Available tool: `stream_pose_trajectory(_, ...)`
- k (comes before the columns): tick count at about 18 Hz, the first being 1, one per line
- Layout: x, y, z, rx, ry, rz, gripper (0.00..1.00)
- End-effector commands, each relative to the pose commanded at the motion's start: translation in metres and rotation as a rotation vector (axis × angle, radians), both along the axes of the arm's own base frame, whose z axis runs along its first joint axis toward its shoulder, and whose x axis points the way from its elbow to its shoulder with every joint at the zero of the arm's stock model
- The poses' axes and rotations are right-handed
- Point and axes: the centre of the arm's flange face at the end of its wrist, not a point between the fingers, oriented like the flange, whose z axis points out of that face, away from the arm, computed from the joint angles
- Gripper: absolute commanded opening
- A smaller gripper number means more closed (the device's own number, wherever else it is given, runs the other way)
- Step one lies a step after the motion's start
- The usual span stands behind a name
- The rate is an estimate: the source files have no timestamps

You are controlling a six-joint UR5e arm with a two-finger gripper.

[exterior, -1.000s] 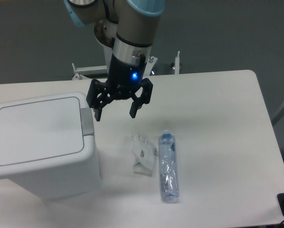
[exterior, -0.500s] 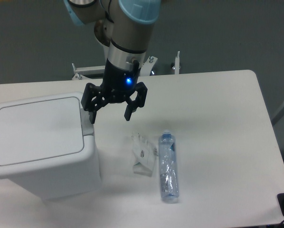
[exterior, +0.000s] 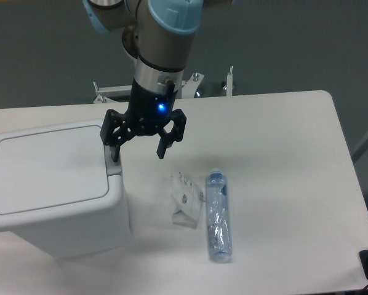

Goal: Open the trash can

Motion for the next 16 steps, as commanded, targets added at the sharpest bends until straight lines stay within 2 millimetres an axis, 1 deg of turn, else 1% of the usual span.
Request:
stream_pose_trajectory(3, -0.0014, 0.0, 0.0001, 0.0, 0.003, 0.001, 1.0)
stream_pose_trajectory(9, -0.0037, 0.0032, -0.0069, -0.007, 0.0, 0.0, 1.0)
stream_pose_trajectory(14, -0.0045, 0.0028, -0.0067, -0.006, 0.001, 0.001, 1.0)
stream_pose_trajectory(16, -0.0044, 0.0041, -0.0038, 0.007, 0.01, 0.005, 1.0)
